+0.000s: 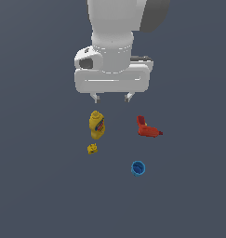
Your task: Pick up a designated object from a clutter of objects.
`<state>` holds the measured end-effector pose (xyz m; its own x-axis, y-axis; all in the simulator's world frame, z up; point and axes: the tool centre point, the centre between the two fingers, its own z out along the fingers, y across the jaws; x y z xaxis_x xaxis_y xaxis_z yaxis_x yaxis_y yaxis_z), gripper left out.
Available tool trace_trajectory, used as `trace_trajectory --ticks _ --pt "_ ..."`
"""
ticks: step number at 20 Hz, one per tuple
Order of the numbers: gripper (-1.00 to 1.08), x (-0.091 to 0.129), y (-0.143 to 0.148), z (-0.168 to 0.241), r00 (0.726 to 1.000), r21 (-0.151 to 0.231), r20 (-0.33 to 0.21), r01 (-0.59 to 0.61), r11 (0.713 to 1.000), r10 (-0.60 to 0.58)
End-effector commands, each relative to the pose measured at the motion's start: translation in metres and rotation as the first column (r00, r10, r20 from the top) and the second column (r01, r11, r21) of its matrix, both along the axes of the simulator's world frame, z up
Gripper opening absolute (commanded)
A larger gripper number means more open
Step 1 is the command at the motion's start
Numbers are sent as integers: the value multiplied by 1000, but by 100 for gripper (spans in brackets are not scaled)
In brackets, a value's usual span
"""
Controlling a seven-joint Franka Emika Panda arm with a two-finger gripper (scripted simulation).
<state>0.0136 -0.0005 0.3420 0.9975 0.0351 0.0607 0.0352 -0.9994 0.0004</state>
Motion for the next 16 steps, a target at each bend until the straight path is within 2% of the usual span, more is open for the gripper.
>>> trace_trajectory --ticks 1,10,16 --pt "100 0 0 0 1000 0 0 0 1000 0" --pt "100 2 -3 4 1000 27 8 19 999 -19" --pt "100 2 -2 4 1000 27 8 18 999 -18"
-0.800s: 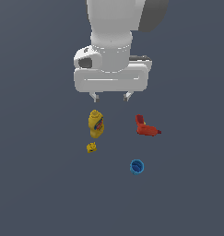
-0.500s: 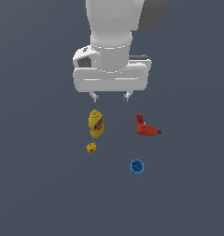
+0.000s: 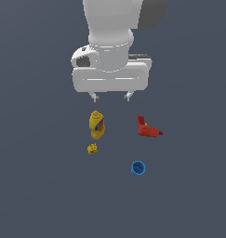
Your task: Pick up a designated object from a clutter of objects.
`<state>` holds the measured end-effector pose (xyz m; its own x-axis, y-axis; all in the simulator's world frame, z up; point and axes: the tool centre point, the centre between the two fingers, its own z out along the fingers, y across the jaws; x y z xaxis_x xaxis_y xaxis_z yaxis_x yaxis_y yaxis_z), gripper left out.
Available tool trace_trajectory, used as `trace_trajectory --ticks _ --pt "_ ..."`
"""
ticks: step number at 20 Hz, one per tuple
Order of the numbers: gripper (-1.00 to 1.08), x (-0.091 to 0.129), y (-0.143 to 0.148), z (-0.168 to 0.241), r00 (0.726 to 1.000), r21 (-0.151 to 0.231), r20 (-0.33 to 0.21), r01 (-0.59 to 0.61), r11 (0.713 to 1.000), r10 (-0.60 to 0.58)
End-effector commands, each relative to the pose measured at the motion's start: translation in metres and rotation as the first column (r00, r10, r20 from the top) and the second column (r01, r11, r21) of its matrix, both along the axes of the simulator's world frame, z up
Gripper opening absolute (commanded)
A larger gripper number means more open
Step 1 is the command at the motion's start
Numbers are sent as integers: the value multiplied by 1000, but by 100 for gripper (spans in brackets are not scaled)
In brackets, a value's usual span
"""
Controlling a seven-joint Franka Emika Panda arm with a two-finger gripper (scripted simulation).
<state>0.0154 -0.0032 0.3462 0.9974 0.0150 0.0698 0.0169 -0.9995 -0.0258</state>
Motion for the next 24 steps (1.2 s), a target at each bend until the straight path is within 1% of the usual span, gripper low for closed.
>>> trace_trajectory --ticks 1,7,13,18,24 --pt "100 1 0 -1 1000 0 -1 1 1000 -1" --pt "100 12 6 -12 1000 -1 -5 11 1000 -11" --pt "100 33 17 -35 999 -3 -14 31 1000 -31" --pt "100 57 32 -66 998 -6 -24 56 998 -56" --pt "100 85 56 -116 995 -11 -39 91 996 -91"
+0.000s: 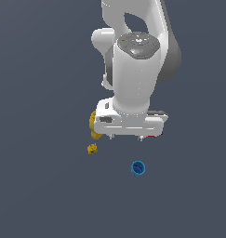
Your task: Pick up a designated object from a clutter of objects.
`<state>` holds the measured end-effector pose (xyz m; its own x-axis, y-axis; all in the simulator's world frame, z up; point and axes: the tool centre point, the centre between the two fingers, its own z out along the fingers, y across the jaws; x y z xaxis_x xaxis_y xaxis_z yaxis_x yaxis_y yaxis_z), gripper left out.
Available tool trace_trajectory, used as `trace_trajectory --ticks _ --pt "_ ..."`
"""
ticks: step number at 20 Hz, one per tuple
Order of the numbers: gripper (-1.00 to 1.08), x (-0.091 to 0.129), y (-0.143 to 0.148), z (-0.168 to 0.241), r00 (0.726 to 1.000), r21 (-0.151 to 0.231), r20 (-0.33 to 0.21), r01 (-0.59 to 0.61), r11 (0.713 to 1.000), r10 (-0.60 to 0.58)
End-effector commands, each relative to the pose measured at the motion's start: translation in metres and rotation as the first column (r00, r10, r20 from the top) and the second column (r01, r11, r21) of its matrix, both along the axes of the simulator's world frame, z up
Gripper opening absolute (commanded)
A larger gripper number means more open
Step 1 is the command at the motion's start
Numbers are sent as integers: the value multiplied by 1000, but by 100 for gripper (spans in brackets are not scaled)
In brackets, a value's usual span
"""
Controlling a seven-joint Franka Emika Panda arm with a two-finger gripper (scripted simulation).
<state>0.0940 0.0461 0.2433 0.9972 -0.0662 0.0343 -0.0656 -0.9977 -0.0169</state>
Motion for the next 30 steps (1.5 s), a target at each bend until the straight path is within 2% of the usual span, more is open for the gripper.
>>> trace_trajectory --ticks 1,8,15,30 --pt "100 11 10 -22 1000 -2 -6 15 1000 -15" --pt "100 34 39 -86 998 -8 -21 53 999 -53" --pt "100 44 58 -131 996 -12 -31 79 997 -79" --pt "100 46 67 -162 995 -15 -36 89 996 -89"
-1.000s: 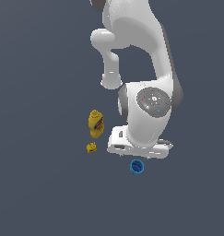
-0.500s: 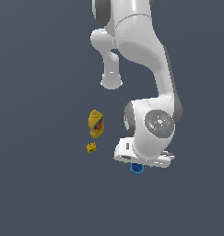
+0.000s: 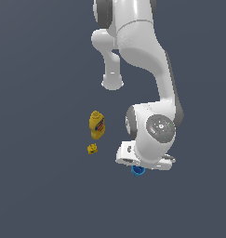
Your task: Pick up a designated object from a clutter of objects.
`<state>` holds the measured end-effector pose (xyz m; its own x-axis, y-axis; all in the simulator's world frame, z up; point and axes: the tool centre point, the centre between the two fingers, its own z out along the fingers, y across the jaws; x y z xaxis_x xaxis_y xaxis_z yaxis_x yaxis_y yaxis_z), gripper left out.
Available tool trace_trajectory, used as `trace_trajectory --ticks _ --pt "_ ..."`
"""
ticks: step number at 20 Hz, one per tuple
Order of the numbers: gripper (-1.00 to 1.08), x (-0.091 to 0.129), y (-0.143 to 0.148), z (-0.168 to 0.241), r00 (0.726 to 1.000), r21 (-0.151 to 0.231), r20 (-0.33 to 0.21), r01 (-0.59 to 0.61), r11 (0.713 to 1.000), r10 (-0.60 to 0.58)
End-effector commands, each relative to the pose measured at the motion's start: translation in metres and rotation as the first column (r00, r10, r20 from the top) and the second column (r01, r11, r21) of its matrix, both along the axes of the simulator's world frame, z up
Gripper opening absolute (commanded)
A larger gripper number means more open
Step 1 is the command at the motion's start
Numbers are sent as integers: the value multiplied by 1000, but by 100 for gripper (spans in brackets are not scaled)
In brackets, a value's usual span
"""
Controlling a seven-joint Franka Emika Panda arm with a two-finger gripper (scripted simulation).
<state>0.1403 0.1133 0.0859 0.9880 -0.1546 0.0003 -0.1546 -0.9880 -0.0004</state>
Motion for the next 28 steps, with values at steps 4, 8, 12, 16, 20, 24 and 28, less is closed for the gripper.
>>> trace_trajectory --ticks 4,8,12,16,20,24,28 --pt "100 -1 0 -26 1000 0 -1 1 1000 -1" --pt "100 -1 0 -43 1000 0 -1 1 1000 -1" --pt "100 0 0 -46 1000 0 -1 1 1000 -1" --pt "-100 0 0 -46 1000 0 -1 1 1000 -1" --pt "-100 0 0 -46 1000 0 -1 1 1000 -1" --pt "-100 0 0 -46 1000 0 -1 1 1000 -1" --pt "-100 -2 0 -44 1000 0 -1 1 1000 -1"
